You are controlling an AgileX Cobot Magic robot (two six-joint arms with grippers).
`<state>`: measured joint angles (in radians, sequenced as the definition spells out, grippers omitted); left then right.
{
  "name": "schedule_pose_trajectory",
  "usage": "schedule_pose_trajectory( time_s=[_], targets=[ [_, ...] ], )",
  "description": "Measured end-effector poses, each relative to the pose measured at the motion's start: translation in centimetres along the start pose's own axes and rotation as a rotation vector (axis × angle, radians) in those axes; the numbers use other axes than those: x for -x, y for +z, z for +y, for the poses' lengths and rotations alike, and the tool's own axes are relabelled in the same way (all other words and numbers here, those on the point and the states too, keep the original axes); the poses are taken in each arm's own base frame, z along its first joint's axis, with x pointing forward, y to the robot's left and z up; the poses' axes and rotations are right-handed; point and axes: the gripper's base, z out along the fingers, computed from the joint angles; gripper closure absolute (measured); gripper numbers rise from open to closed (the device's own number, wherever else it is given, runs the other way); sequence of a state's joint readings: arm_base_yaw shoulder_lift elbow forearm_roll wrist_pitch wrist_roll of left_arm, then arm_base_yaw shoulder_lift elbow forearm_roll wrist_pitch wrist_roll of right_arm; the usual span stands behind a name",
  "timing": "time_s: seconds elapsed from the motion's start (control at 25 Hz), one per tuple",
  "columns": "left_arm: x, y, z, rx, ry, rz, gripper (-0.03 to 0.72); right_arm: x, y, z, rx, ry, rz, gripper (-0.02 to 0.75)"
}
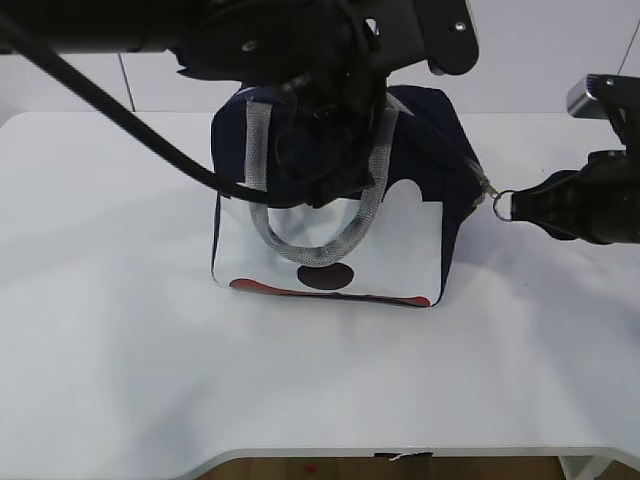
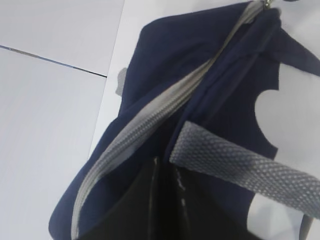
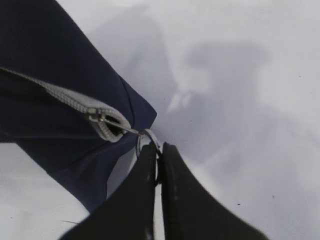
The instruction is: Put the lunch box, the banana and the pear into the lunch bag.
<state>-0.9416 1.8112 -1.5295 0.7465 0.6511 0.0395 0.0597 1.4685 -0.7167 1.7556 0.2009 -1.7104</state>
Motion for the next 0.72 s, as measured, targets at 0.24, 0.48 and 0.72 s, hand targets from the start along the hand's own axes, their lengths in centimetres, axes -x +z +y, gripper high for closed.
schedule_pose_trajectory(
  time_s=[0.24, 0.48, 0.72],
  targets=[
    [0.0, 0.0, 0.0, 0.004, 0.003, 0.000, 0.678, -0.3, 0.4, -0.1, 0.000, 0.004, 0.017, 0.731],
    [0.0, -0.1, 0.1, 0.010, 0.010, -0.001, 0.678, -0.3, 0.4, -0.1, -0.006, -0.001, 0.018, 0.731],
    [0.0, -0.3, 0.3, 0.019, 0.012, 0.004, 0.678, -1.0, 1.3, -0.5, -0.027, 0.005, 0.055, 0.731]
  ],
)
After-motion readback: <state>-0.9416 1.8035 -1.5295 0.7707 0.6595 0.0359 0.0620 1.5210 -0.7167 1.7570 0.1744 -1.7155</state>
